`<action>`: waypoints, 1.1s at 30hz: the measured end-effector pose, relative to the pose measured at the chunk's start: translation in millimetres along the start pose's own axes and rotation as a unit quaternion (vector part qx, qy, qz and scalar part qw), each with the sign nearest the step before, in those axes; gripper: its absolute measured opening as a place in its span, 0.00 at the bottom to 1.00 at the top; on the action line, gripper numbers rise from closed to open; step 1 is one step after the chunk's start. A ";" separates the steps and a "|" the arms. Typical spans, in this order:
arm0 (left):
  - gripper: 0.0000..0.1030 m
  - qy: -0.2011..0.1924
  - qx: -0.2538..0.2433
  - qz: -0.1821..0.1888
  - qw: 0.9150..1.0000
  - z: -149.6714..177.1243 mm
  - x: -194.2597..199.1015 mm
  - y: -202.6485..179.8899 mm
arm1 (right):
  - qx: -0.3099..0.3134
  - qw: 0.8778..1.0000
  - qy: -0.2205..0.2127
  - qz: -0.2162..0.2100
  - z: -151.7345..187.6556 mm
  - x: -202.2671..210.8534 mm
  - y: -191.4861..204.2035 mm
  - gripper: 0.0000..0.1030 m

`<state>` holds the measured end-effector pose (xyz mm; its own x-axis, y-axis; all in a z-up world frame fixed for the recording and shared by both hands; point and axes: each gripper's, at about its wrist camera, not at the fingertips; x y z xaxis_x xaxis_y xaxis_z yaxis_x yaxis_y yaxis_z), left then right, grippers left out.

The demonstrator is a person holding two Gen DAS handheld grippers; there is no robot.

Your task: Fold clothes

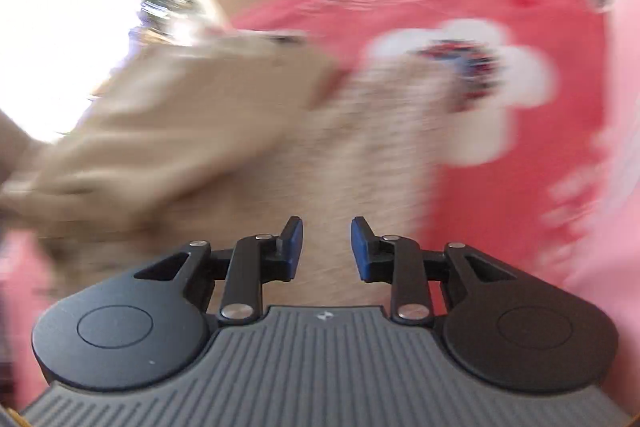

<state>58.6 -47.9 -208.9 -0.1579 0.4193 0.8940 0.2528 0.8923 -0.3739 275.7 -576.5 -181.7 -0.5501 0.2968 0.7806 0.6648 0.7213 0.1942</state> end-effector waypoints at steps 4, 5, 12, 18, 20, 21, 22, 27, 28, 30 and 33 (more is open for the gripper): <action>0.32 0.011 -0.006 -0.032 0.999 -3.6 7.2 -11.8 | -0.025 0.999 0.022 0.016 -11.1 -44.7 -18.6 0.43; 0.32 0.013 -0.006 -0.040 0.999 -4.4 8.9 -14.6 | -0.039 0.999 0.033 0.015 -12.8 -55.0 -23.8 0.49; 0.32 0.034 -0.001 -0.071 0.997 -8.3 12.8 -28.3 | -0.169 0.984 0.049 -0.035 -9.2 -84.8 -58.0 0.29; 0.32 0.039 0.030 -0.077 0.996 -13.5 5.9 -26.2 | -0.126 0.988 0.004 -0.085 -10.2 -58.2 -45.5 0.07; 0.32 0.041 0.052 -0.069 0.995 -14.3 2.4 -21.0 | -0.075 0.993 -0.027 -0.089 -13.7 -39.2 -30.4 0.07; 0.32 0.042 0.064 -0.065 0.995 -14.5 0.7 -18.3 | -0.034 0.994 -0.045 -0.089 -14.7 -27.4 -19.2 0.07; 0.32 0.043 0.073 -0.060 0.995 -14.7 -0.7 -15.6 | 0.014 0.994 -0.063 -0.091 -14.8 -14.1 -7.1 0.07; 0.32 0.031 0.096 -0.033 0.994 -14.7 -0.7 -3.3 | 0.180 0.959 -0.130 -0.177 0.6 74.5 41.9 0.06; 0.32 0.027 0.100 -0.027 0.994 -15.0 0.1 -0.2 | 0.216 0.946 -0.144 -0.194 9.4 97.0 50.1 0.06; 0.32 0.022 0.111 -0.014 0.993 -16.1 2.2 6.9 | 0.290 0.915 -0.163 -0.228 35.8 142.9 62.8 0.06; 0.32 0.011 0.128 -0.001 0.992 -18.8 8.0 17.6 | 0.414 0.852 -0.170 -0.272 91.2 200.9 70.9 0.06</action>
<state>79.7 -32.0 -203.7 -0.1363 0.4169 0.8987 0.0013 0.9072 -0.4207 166.2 -408.6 -65.3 -0.8708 -0.1596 0.4649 -0.2417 0.9626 -0.1222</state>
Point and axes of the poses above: each gripper's, at about its wrist camera, not at the fingertips, and x roughly against the way its jaws point, y to its left, z to its underside, and after that the axes turned 6 degrees about x, right-handed
